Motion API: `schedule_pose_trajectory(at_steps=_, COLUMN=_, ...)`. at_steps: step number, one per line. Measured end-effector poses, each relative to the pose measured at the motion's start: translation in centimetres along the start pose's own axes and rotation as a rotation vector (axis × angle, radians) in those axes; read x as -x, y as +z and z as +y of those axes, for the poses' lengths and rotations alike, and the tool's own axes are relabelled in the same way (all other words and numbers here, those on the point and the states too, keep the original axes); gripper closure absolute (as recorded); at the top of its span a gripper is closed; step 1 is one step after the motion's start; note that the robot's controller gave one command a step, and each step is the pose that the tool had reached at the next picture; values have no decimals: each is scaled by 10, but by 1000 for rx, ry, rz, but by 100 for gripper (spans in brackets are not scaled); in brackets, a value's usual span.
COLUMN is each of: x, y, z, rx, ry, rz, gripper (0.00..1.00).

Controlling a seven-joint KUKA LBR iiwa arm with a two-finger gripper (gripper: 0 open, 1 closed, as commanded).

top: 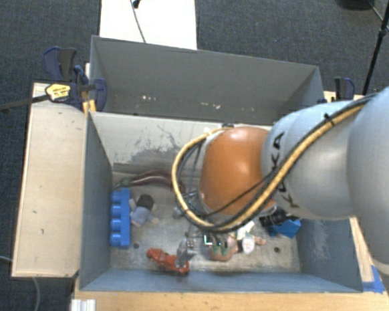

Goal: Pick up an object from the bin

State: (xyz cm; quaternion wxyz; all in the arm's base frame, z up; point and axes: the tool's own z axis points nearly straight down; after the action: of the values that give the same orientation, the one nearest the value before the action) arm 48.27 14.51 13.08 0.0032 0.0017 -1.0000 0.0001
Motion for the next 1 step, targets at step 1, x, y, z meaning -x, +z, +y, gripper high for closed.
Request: schedule_pose_trajectory(at_steps=1, x=2, y=-4, z=-1, rx=2, ry=5, rz=-8, gripper=0)
